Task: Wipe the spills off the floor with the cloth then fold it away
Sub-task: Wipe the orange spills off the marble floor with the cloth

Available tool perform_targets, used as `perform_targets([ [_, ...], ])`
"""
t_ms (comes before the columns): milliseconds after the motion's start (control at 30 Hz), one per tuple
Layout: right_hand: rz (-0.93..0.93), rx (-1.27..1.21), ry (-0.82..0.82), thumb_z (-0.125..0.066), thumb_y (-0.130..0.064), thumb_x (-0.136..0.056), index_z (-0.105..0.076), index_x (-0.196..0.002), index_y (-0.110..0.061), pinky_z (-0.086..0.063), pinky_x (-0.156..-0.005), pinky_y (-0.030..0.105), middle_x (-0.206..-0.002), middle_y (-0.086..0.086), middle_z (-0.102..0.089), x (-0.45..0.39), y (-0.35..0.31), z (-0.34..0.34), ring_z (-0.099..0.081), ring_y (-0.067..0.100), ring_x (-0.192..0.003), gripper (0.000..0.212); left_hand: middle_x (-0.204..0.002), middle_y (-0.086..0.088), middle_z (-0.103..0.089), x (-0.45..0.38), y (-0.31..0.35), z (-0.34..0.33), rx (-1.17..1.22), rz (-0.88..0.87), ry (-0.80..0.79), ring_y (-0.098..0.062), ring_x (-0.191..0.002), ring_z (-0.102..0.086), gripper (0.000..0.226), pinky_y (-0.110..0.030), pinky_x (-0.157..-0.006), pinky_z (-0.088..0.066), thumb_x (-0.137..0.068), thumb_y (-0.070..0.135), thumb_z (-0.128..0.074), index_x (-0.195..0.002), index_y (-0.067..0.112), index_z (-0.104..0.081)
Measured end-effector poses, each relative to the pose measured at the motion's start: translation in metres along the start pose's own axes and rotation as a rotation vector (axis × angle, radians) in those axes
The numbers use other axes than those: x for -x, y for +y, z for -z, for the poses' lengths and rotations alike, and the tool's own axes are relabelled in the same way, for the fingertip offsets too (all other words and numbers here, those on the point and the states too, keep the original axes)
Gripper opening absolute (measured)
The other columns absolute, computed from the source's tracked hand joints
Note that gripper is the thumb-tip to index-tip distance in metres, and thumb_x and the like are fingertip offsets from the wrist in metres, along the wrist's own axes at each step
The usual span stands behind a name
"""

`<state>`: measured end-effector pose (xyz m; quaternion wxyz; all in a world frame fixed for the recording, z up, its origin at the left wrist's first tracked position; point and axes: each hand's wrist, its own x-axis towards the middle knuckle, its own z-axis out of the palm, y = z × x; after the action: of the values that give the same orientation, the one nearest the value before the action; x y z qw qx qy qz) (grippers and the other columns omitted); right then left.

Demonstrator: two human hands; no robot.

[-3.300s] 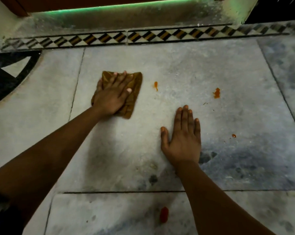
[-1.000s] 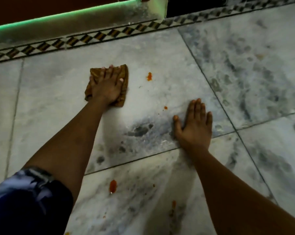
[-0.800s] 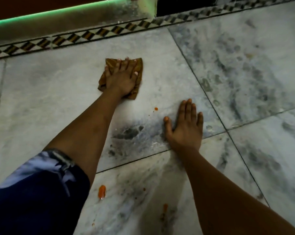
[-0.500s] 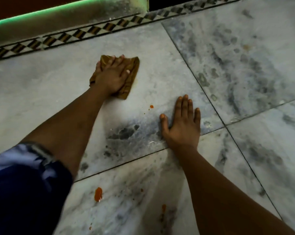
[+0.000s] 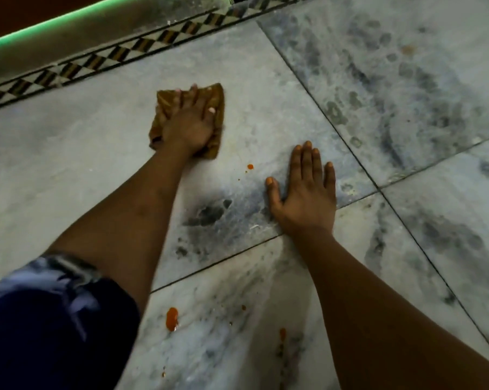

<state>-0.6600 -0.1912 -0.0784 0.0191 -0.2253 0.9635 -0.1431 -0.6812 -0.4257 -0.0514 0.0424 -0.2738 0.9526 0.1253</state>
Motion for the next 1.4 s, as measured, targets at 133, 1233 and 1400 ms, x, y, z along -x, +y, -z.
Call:
perform_targets([
  [133,0.002,0.021,-0.038,-0.016,-0.055,-0.087,-0.003,-0.15,-0.011,0.006,-0.117,0.038,-0.159,0.009,-0.002,0.001,0.0,0.002,0.001,0.02,-0.146,0.078,-0.158,0.009,-0.004,0.043,0.019,-0.014,-0.039,-0.236,-0.017,-0.018,-0.146,0.001,0.049,-0.049,-0.114,0.005,-0.1,0.04,-0.023,-0.148,0.036,-0.015],
  [1233,0.005,0.048,-0.051,-0.022,-0.04,-0.098,-0.001,-0.149,-0.008,0.008,-0.116,0.038,-0.159,0.01,0.001,0.0,0.001,0.003,0.003,0.02,-0.146,0.064,-0.157,0.01,-0.014,0.163,0.009,-0.028,-0.102,-0.186,0.054,-0.023,-0.145,-0.009,0.062,-0.055,-0.106,-0.017,-0.085,0.057,-0.009,-0.145,0.044,-0.02],
  [1400,-0.004,0.037,-0.039,-0.022,-0.04,-0.098,0.0,-0.149,-0.008,0.009,-0.116,0.038,-0.159,0.01,0.002,-0.001,0.002,0.001,0.004,0.02,-0.146,0.064,-0.158,0.008,-0.011,0.087,-0.008,-0.014,-0.003,0.074,0.079,-0.024,-0.145,-0.005,0.053,-0.06,-0.11,-0.008,-0.095,0.052,-0.03,-0.146,0.039,-0.021],
])
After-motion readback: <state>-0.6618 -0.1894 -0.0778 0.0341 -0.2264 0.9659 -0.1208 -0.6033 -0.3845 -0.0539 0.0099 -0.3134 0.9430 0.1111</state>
